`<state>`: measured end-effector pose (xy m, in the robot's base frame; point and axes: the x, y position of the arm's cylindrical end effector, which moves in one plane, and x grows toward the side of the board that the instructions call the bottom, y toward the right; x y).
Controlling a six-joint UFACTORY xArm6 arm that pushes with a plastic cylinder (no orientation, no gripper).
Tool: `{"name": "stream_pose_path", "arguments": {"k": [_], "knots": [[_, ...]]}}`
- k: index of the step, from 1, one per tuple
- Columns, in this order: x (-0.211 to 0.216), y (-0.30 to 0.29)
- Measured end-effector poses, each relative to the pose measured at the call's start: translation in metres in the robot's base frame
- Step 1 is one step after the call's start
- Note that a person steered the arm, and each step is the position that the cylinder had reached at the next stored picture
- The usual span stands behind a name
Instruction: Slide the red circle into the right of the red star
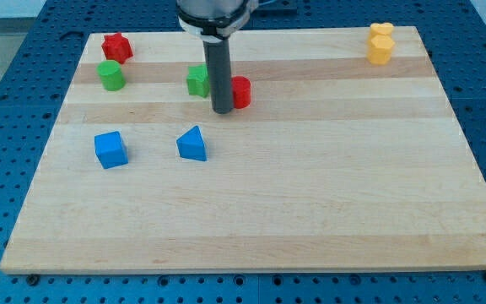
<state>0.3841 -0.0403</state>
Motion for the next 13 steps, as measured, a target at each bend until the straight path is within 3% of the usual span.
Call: {"name": "stream_pose_path", "arguments": {"k": [1,3,5,6,8,10,12,13], "knots": [[-0.01,0.035],[-0.101,0.04],[-0.091,0.071],[-0.124,0.06],[-0.146,-0.035],[-0.167,-0.03],[-0.158,-0.079],[-0.157,-0.05]]}}
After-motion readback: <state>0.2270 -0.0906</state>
